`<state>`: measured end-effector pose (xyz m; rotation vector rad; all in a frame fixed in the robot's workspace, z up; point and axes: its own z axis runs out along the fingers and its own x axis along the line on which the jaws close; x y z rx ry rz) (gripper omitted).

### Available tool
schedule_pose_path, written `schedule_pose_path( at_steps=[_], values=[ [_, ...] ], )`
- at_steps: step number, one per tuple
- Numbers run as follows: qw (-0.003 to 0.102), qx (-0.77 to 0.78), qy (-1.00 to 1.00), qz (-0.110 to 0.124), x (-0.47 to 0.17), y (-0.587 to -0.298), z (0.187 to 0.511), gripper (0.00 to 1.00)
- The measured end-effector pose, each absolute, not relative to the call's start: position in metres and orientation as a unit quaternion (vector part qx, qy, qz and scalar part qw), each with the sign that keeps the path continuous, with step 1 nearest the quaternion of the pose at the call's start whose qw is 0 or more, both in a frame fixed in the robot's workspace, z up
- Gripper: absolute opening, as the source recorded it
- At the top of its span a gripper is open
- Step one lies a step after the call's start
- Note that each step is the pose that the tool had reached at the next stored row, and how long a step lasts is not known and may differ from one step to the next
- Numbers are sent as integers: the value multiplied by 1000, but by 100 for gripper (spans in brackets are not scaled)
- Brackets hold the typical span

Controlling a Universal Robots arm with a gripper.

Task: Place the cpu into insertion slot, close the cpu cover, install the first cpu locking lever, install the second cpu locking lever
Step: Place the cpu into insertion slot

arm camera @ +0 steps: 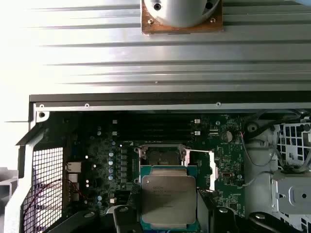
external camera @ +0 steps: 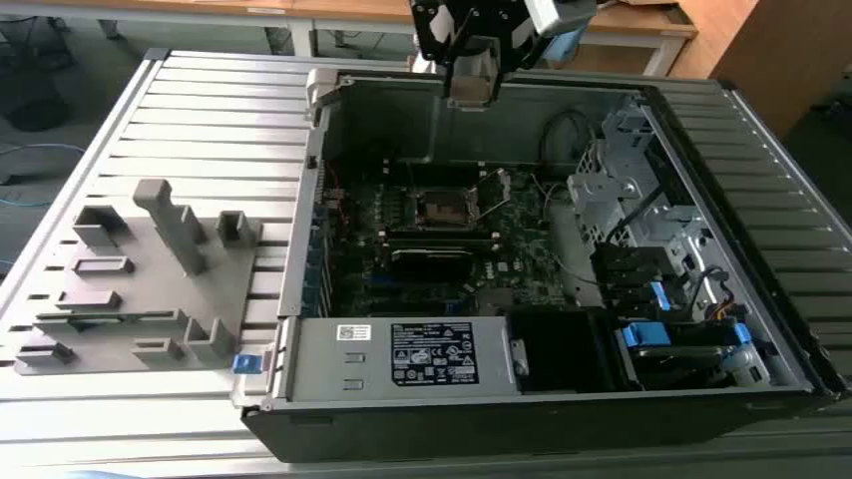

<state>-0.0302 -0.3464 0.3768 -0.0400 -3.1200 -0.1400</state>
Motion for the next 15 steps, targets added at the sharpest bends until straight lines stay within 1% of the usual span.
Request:
schedule_pose_path(
  at_steps=[15],
  values=[
    [9, -13, -999, -45, -30, -346, 375, 54]
  ],
)
